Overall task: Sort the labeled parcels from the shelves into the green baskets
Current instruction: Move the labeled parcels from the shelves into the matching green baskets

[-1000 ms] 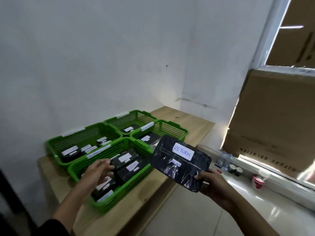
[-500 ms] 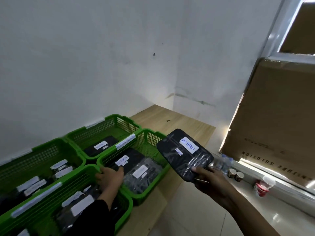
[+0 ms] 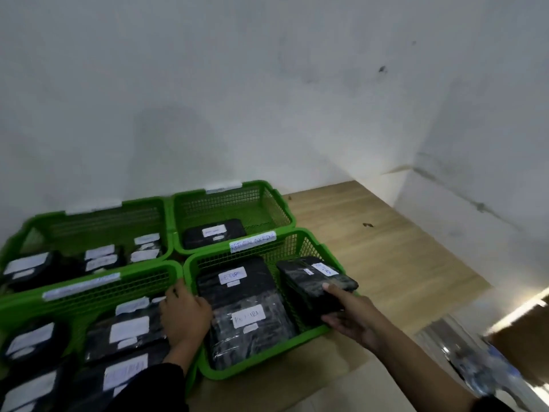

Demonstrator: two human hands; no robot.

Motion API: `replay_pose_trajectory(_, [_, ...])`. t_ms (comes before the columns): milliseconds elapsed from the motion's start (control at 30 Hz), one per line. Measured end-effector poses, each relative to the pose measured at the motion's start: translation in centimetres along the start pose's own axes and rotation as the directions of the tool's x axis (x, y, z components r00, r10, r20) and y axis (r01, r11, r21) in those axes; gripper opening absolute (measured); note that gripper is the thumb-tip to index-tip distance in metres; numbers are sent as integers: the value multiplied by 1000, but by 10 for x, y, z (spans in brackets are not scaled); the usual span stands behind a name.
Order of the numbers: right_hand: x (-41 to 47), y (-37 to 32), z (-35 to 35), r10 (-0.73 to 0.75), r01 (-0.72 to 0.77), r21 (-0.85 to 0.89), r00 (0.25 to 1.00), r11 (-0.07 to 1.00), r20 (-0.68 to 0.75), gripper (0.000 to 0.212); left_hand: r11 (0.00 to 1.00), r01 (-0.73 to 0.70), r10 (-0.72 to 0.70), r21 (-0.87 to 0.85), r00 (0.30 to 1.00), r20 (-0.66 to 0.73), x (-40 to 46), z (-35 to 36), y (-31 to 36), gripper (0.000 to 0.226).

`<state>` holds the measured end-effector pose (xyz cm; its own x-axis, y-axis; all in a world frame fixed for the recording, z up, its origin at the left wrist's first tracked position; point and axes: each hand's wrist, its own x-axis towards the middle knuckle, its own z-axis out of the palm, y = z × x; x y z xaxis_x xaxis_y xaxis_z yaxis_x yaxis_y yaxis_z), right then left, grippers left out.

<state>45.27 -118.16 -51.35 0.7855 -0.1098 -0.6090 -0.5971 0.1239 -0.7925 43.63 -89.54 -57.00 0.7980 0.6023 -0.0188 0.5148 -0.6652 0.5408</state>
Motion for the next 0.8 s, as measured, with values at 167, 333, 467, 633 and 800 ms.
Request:
replay_pose_trajectory(167, [45, -6, 25, 45, -47, 23, 996, 999, 72, 78, 1000, 12, -12, 5, 1000, -26, -1, 1, -2, 52])
replay_pose_trajectory(333, [61, -9, 38, 77, -80, 27, 991, 996, 107, 66, 1000, 9, -10, -25, 999, -53, -3, 1, 1, 49])
replay_pose_trajectory(467, [69, -4, 37, 125, -126, -2, 985, 992, 120, 65, 999, 7, -10, -41, 998, -66, -3, 1, 2, 48])
replay_pose_trajectory(633, [67, -2, 30, 182, -171, -78, 971, 982, 156, 57, 998, 13, -17, -56, 997, -75, -4, 2, 2, 49])
replay_pose_trajectory(800, [61, -17, 18, 41, 22, -425, 990, 905, 138, 42, 998, 13, -17, -57, 997, -69, -2, 2, 3, 50])
